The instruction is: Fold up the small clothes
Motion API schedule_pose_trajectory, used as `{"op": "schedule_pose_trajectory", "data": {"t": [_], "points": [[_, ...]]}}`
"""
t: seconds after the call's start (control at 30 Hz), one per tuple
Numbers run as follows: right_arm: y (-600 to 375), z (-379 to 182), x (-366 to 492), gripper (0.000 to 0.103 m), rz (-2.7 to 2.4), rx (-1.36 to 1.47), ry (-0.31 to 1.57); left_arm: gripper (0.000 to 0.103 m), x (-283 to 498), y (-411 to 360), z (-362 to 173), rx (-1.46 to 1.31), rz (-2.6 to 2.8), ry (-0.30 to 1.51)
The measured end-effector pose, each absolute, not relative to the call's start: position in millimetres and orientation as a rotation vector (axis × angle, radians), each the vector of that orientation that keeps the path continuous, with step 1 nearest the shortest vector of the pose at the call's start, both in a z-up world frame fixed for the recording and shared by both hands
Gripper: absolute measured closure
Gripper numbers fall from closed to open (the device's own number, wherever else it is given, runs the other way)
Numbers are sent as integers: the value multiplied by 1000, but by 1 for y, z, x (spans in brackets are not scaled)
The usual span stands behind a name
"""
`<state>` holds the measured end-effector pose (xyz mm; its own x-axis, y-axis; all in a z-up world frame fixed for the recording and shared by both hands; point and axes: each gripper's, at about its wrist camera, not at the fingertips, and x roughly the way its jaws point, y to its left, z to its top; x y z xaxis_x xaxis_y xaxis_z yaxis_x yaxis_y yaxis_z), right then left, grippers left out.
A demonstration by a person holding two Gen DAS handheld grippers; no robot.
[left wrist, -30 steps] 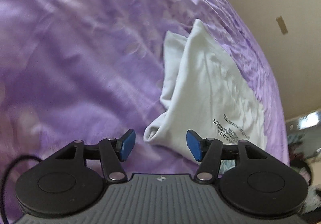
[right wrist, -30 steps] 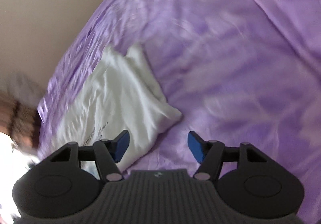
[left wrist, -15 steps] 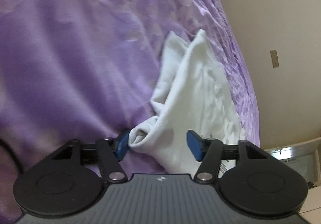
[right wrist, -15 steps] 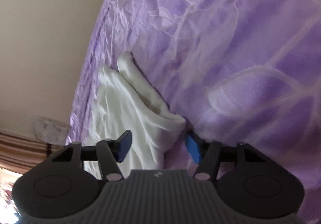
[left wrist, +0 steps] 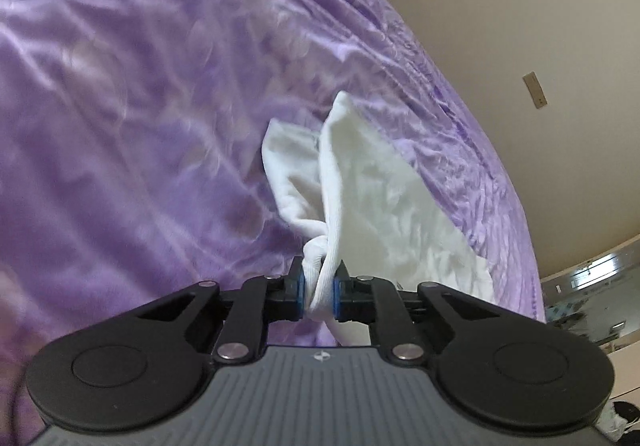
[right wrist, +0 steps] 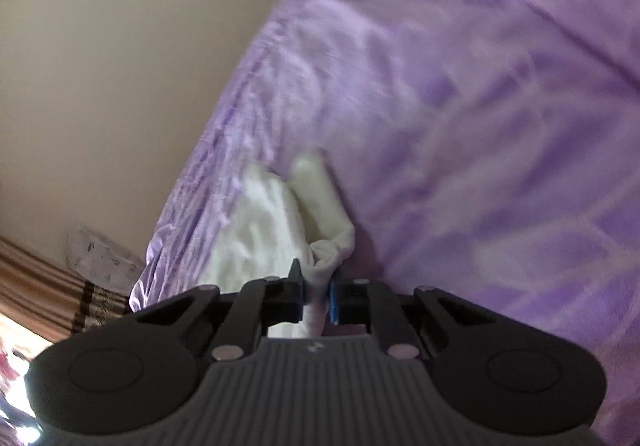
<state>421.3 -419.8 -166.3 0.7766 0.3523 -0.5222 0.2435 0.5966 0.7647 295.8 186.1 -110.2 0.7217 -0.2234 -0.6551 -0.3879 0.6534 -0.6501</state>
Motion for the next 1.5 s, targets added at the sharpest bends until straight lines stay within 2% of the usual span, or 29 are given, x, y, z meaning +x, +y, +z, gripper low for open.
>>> {"op": "schedule_pose_trajectory", "data": {"t": [0.2,0.4,0.57,0.67,0.87,1.0,1.23,1.33,1.4,1.5], "points": [[-412,-120,374,98,62,840,705,90,269,197,-99,-806,110,841],[-413,-174,316,98,-37,862,873,89,245,191,-138,-685,168,953],[-399,-204,317,99,-80,674,949,85,254,173,-155,-481,170,1002],[-390,-204,318,99,-89,571,969,79,254,177,-160,-469,165,1018],[-385,-184,304,90,-139,441,983,72,235,180,-136,-462,218,1086],[-372,-161,291,86,-207,304,935,77,219,157,-107,-318,337,1056],[-293,-116,281,85,46,46,733,77,240,82,-78,-194,79,881],[-250,-121,286,84,202,-13,703,77,258,45,-95,-144,-29,890],[-227,-133,287,75,257,-54,708,78,265,27,-119,-139,-112,944],[-205,-164,283,74,292,-143,784,78,258,14,-153,-106,-122,997]]}}
